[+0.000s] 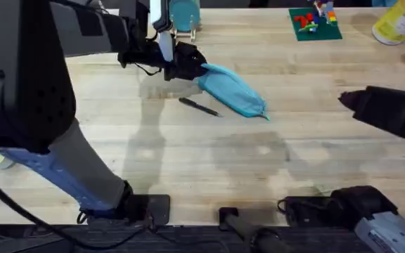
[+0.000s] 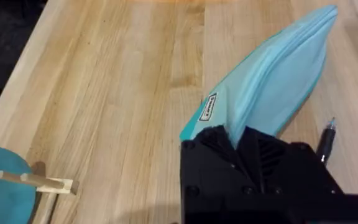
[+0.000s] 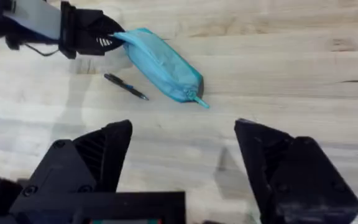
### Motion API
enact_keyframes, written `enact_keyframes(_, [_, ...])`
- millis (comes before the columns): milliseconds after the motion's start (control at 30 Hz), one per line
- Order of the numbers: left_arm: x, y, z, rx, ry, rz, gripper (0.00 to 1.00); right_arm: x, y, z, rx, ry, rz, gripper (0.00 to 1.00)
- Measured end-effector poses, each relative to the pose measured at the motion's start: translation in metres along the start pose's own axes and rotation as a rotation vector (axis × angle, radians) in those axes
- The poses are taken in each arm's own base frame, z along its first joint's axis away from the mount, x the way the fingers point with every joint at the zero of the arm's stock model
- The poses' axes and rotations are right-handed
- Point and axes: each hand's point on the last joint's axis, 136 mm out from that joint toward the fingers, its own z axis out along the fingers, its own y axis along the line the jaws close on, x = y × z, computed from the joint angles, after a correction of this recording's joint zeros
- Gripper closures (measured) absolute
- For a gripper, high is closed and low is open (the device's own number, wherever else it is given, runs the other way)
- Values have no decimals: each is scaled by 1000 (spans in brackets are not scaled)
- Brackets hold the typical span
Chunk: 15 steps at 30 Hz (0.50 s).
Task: Unzip the bag, pick up the pens from the table one at a time and place them inside, then zip the bag closed.
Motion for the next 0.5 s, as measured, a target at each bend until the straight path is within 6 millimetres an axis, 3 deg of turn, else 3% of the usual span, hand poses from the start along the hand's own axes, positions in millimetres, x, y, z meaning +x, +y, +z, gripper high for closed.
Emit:
enact_keyframes(200, [0, 0, 0, 0, 0, 0, 957, 12, -7, 24, -13, -31, 89, 4])
enact_keyframes(500, [0, 0, 0, 0, 0, 0, 958, 42, -9, 93, -105, 45, 236, 4])
